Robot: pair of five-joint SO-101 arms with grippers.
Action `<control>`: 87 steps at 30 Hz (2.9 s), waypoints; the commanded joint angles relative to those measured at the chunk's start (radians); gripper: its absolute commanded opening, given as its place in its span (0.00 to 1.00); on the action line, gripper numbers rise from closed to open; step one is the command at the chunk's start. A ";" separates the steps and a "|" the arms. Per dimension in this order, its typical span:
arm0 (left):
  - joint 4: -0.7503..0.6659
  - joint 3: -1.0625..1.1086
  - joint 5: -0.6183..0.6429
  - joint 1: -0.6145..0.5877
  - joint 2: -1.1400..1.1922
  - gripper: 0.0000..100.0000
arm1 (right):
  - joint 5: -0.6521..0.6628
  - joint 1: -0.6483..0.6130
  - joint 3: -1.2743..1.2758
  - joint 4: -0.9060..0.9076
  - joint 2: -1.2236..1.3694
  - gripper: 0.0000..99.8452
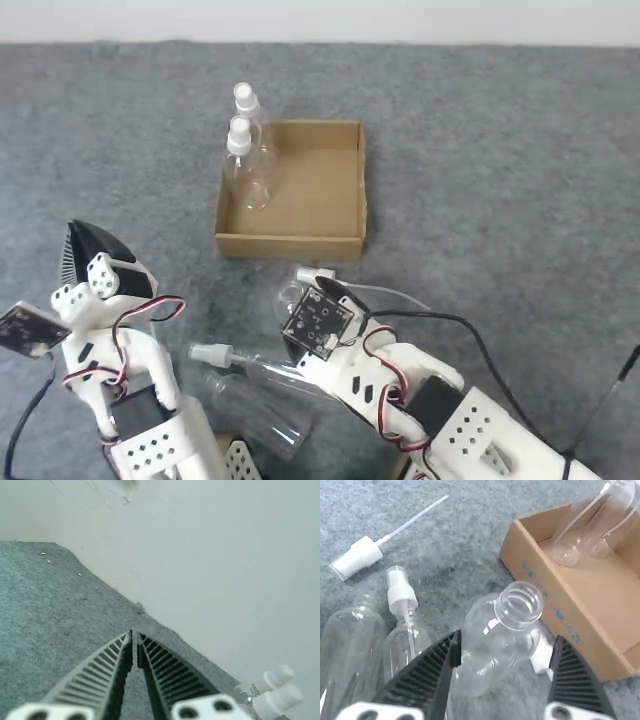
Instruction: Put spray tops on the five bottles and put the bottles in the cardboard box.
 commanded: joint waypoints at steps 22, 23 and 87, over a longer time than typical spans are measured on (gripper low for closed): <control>-0.012 -0.012 -0.012 -0.002 -0.009 0.01 | -0.058 -0.038 -0.008 -0.042 -0.021 0.25; -0.012 -0.012 -0.012 -0.002 -0.009 0.01 | -0.058 -0.038 -0.008 -0.042 -0.021 0.25; -0.012 -0.012 -0.014 -0.002 -0.009 0.01 | -0.097 -0.033 -0.209 -0.028 0.216 0.23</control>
